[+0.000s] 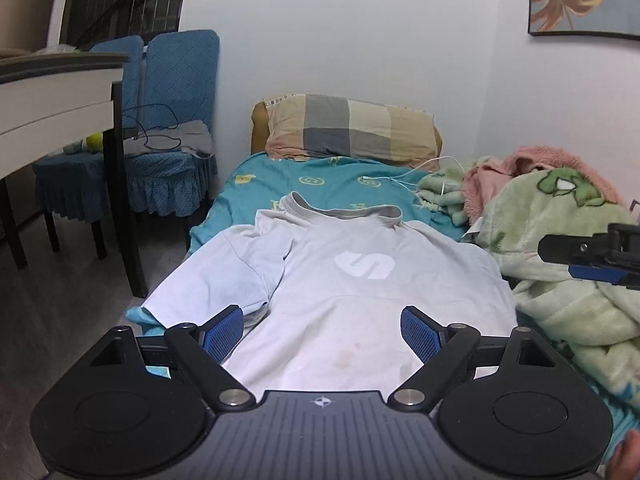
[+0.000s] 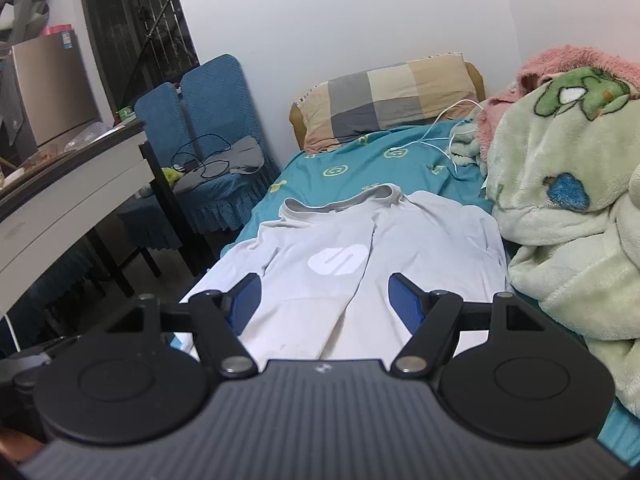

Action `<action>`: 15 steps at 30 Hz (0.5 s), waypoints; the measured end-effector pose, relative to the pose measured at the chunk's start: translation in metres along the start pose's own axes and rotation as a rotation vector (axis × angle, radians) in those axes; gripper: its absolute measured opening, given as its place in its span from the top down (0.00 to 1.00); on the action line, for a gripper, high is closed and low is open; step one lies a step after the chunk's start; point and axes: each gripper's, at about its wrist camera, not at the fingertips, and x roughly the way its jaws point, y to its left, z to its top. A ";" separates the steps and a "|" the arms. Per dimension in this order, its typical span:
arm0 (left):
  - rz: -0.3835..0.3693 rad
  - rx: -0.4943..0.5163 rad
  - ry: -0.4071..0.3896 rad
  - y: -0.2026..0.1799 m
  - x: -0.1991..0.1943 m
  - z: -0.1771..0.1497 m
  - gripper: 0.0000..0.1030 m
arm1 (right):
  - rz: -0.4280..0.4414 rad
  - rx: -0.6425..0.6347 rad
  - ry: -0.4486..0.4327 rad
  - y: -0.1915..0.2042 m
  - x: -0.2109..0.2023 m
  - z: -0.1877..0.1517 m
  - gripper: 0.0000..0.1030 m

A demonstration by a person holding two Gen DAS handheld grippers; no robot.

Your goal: Fold clothes

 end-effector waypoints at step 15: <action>0.003 -0.095 0.045 0.014 0.022 -0.005 0.15 | -0.044 0.011 0.028 -0.001 0.009 -0.005 0.30</action>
